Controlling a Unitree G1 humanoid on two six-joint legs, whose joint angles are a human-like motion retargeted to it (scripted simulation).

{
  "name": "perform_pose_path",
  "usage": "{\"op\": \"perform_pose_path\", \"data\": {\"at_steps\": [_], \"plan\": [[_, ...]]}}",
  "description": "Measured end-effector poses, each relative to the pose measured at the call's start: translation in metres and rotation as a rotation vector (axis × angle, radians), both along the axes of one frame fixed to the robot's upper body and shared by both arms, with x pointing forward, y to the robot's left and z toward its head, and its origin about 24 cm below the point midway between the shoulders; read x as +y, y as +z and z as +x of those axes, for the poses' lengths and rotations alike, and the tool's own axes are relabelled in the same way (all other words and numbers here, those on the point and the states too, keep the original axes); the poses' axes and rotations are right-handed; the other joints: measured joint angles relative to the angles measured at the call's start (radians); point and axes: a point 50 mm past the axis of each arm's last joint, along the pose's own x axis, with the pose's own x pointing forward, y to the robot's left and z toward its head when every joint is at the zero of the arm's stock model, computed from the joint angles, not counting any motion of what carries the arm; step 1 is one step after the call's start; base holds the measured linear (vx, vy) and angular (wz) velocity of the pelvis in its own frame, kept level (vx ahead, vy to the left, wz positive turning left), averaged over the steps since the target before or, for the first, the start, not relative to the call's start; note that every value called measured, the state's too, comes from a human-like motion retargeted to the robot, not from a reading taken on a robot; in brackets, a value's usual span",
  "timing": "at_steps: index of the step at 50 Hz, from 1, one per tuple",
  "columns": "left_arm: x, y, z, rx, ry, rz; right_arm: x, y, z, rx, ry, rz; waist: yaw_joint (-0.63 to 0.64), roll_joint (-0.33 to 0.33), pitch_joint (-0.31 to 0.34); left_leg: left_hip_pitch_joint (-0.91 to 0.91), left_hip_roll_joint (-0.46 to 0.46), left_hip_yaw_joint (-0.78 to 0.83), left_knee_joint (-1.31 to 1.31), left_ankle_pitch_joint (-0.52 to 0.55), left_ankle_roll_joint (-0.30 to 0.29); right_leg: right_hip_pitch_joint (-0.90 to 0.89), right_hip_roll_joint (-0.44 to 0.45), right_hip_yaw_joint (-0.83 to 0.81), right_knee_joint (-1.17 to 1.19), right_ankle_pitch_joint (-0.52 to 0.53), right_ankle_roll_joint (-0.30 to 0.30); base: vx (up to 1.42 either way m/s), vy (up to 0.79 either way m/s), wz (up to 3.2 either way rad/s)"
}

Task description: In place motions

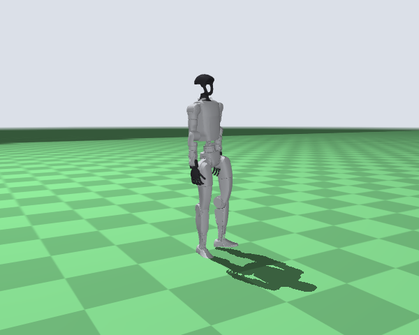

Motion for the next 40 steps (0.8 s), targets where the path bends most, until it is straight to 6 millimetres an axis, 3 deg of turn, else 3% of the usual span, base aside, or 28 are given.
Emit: {"op": "perform_pose_path", "data": {"at_steps": [10,18,23,25,40], "plan": [[-0.004,0.002,-0.014,0.046,0.035,-0.008,0.000,0.000,0.004,-0.011,0.017,0.001,-0.026,0.008,-0.014,-0.012,0.004,0.001,0.003,0.009,0.004,-0.003,0.005,-0.002,-0.002,0.002,0.000,0.00,0.00,0.00],[-0.001,0.000,0.001,0.001,0.009,-0.011,-0.006,0.001,-0.009,0.053,0.000,-0.023,-0.024,0.017,-0.017,-0.014,0.005,0.011,0.005,0.015,0.008,-0.005,0.006,0.006,-0.003,0.006,0.000,-0.01,0.01,-0.07],[0.002,-0.001,0.012,-0.026,-0.008,-0.011,-0.007,0.001,-0.016,0.084,0.009,-0.028,0.039,0.026,-0.010,-0.030,0.018,0.084,0.018,0.024,0.020,-0.011,0.020,0.079,-0.002,0.013,-0.006,-0.01,0.02,-0.58],[0.004,-0.002,0.017,-0.036,-0.030,-0.008,-0.007,0.002,-0.018,0.092,0.004,-0.026,-0.025,0.025,-0.020,-0.016,0.008,0.015,0.015,0.010,0.009,-0.006,0.008,0.013,-0.001,0.005,0.000,-0.03,0.02,1.03],[-0.001,-0.002,0.013,-0.027,-0.020,-0.020,0.001,0.000,-0.012,0.079,0.054,0.006,-0.039,0.036,-0.029,0.005,0.016,0.060,0.003,0.014,0.017,-0.011,0.021,0.050,0.003,0.012,-0.004,0.00,0.00,0.04]]}}
